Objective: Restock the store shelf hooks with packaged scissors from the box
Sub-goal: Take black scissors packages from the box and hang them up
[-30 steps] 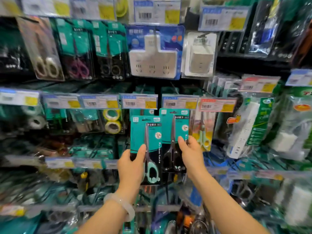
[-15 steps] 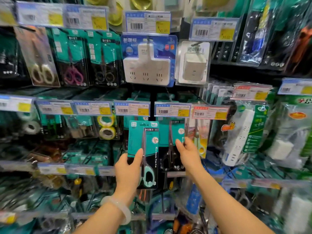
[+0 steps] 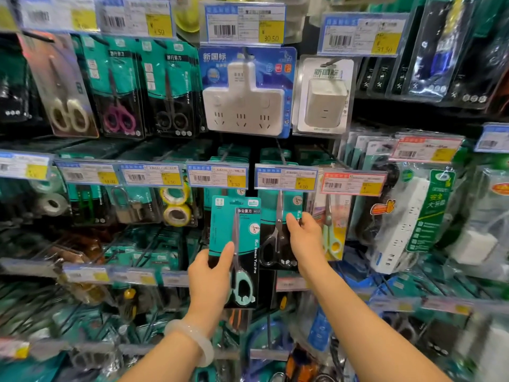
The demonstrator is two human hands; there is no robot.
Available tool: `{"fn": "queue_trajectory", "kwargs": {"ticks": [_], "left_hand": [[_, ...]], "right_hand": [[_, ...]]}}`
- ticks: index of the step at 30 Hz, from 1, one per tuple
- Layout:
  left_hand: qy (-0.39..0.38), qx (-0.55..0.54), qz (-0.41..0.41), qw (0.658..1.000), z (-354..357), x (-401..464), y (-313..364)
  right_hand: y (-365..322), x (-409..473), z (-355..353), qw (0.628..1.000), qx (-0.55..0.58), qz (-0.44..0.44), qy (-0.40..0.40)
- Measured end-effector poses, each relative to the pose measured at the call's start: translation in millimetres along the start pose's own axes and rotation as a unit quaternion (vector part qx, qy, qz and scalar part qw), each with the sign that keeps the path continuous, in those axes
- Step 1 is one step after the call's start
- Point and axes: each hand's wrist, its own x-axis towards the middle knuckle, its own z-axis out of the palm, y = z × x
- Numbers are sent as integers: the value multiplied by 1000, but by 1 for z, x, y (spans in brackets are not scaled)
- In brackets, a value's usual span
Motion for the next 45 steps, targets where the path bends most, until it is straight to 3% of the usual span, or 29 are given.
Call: {"fn": "queue_trajectory", "kwargs": {"ticks": [10,12,15,17,26,39,45], "left_hand": [[-6,19,-3,1000,10,5,-8],[-9,15,-12,1000,16,4,-12],[-22,-5,-26,999,30,3,-18],[-36,3,-16,999,38,1,-18],[-50,-6,59,997,59,15,9],[-43,-26,82,995,68,21,19],[-50,-7,38,998,71,22,18]], "right_hand": [[15,0,11,990,-130,35,32],[22,-23,5,996,-82,1,27],[25,-52,0,997,11,-1,-74],[27,-53,-3,995,17,-9,-96],[-5,-24,-17,992,78,-71,-76],[-16,-16,-18,986,100,-118,-64],[-5,-10,-15,991,83,-93,-44]]}}
